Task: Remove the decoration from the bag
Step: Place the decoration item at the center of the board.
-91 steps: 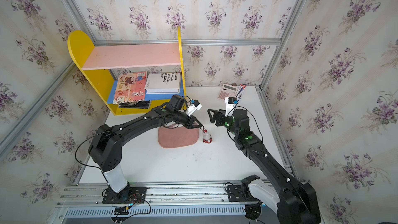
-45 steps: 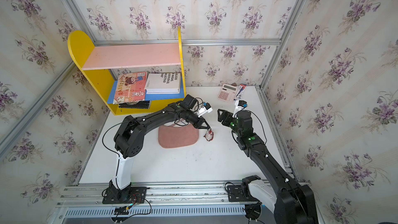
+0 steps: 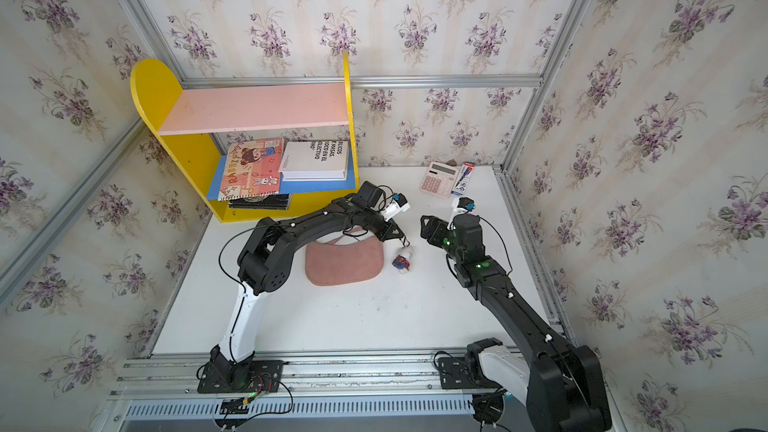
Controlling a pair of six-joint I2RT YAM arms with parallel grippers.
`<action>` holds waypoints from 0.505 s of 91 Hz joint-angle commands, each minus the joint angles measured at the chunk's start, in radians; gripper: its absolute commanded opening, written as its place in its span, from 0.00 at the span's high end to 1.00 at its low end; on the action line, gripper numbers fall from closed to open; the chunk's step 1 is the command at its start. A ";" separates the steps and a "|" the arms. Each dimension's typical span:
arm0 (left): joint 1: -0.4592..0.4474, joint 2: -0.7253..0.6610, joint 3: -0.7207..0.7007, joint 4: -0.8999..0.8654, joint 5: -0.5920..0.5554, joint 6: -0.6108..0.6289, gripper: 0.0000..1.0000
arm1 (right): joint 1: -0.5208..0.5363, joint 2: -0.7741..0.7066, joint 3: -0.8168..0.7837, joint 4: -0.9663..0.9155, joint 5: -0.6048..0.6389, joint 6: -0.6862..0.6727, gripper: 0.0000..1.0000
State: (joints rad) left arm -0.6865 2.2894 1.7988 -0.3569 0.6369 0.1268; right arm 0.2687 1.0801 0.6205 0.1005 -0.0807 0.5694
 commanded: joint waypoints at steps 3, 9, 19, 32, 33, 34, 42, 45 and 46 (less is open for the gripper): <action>-0.004 0.025 0.022 0.030 0.000 -0.034 1.00 | 0.000 0.003 0.002 0.022 -0.002 0.012 0.20; -0.009 0.032 0.015 0.029 0.006 -0.043 1.00 | 0.000 0.006 -0.001 0.022 -0.002 0.015 0.20; -0.024 0.026 -0.019 0.040 0.005 -0.057 1.00 | 0.000 0.007 -0.016 0.036 -0.004 0.027 0.20; -0.032 -0.009 -0.061 0.072 0.000 -0.084 1.00 | 0.000 0.020 -0.029 0.056 -0.012 0.043 0.21; -0.031 -0.013 -0.062 0.074 -0.002 -0.086 1.00 | 0.000 0.021 -0.030 0.057 -0.012 0.044 0.21; -0.031 -0.018 -0.062 0.074 -0.006 -0.087 1.00 | 0.000 0.024 -0.031 0.059 -0.014 0.046 0.21; -0.031 -0.041 -0.064 0.070 -0.031 -0.088 1.00 | 0.000 0.037 -0.033 0.072 -0.023 0.054 0.21; -0.031 -0.049 -0.064 0.069 -0.037 -0.090 1.00 | 0.000 0.042 -0.033 0.076 -0.025 0.057 0.21; -0.031 -0.052 -0.064 0.069 -0.039 -0.091 1.00 | 0.000 0.044 -0.033 0.077 -0.026 0.058 0.21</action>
State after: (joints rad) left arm -0.7200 2.2692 1.7344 -0.3180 0.6220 0.0532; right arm 0.2684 1.1114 0.5877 0.1345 -0.0925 0.6071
